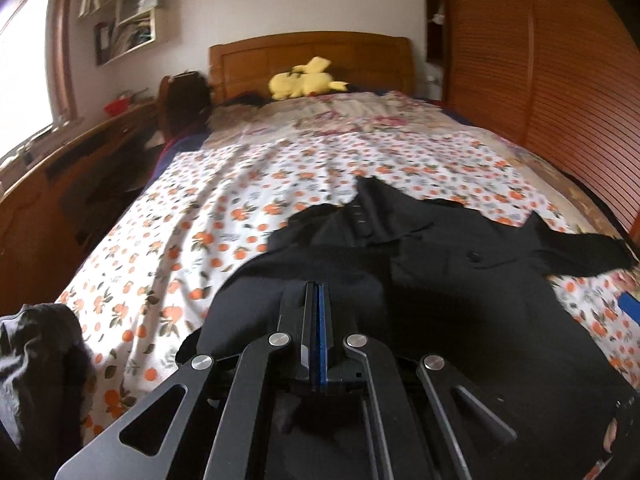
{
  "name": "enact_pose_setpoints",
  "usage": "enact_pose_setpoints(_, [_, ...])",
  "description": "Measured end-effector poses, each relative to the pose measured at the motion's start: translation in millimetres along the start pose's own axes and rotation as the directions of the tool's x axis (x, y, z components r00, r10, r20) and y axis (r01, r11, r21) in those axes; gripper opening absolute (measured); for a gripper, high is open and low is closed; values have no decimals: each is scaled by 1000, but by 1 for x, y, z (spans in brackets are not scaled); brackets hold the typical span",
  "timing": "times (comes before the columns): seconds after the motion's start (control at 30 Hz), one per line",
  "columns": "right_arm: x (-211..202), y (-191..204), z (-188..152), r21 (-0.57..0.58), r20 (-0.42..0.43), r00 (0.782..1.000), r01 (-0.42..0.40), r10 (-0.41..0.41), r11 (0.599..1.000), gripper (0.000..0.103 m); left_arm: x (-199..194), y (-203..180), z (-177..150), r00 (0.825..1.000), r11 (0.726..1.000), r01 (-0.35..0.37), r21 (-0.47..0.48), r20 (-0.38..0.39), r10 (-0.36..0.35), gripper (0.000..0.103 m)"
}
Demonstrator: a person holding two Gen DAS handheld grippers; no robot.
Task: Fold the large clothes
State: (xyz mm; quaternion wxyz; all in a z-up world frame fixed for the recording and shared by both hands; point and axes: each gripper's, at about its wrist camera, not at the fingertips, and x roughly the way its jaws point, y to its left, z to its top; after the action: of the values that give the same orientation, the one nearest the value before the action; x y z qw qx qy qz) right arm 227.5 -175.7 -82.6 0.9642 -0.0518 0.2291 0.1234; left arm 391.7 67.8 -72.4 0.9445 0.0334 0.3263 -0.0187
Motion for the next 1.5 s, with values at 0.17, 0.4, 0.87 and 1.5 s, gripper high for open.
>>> enact_pose_setpoints(0.17, [-11, -9, -1, 10, 11, 1000, 19, -19, 1000, 97, -13, -38, -13, 999, 998, 45, 45, 5, -46, 0])
enact_pose_setpoints(0.4, [-16, -19, -5, 12, -2, 999, 41, -41, 999, 97, -20, -67, -52, 997, 995, 82, 59, 10, -83, 3])
enact_pose_setpoints(0.87, [2, -9, 3, 39, -26, 1000, 15, -14, 999, 96, -66, -46, -100, 993, 998, 56, -13, 103, -54, 94])
enact_pose_setpoints(1.5, [76, 93, 30, -64, -122, 967, -231, 222, 971, 87, -118, 23, -150, 990, 996, -7, -86, 137, 19, 100])
